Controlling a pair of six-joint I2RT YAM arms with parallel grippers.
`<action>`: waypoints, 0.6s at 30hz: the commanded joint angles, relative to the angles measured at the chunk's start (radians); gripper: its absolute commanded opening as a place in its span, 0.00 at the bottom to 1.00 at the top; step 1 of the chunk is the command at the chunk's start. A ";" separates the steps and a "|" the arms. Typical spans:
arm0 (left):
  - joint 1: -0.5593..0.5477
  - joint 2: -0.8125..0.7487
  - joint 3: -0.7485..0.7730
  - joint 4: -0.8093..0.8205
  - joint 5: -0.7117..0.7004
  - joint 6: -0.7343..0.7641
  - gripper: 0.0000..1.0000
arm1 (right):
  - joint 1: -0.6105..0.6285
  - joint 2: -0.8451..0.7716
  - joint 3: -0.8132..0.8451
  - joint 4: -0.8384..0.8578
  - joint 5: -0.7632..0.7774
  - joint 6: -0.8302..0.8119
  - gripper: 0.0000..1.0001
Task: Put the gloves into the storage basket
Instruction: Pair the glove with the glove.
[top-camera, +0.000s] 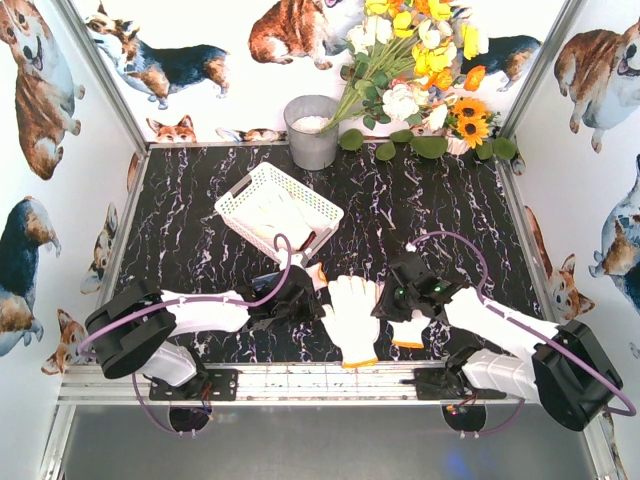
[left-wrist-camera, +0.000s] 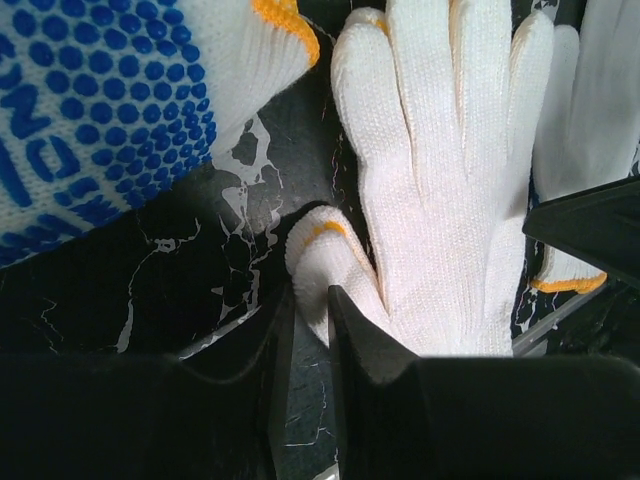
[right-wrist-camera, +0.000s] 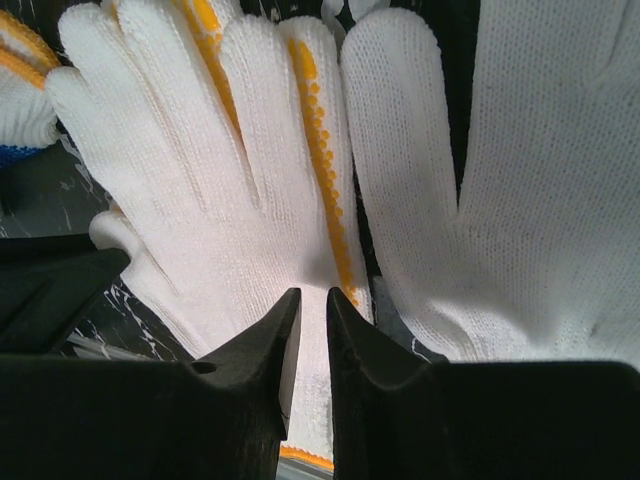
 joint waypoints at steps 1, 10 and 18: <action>0.009 0.015 0.009 0.023 0.000 0.000 0.14 | 0.004 0.015 0.004 0.066 -0.003 -0.017 0.19; 0.008 0.025 0.030 0.014 0.006 0.015 0.06 | 0.004 0.032 0.014 0.044 0.015 -0.018 0.23; 0.008 0.006 0.040 0.010 -0.003 0.033 0.02 | 0.004 -0.032 0.010 -0.005 0.069 -0.022 0.26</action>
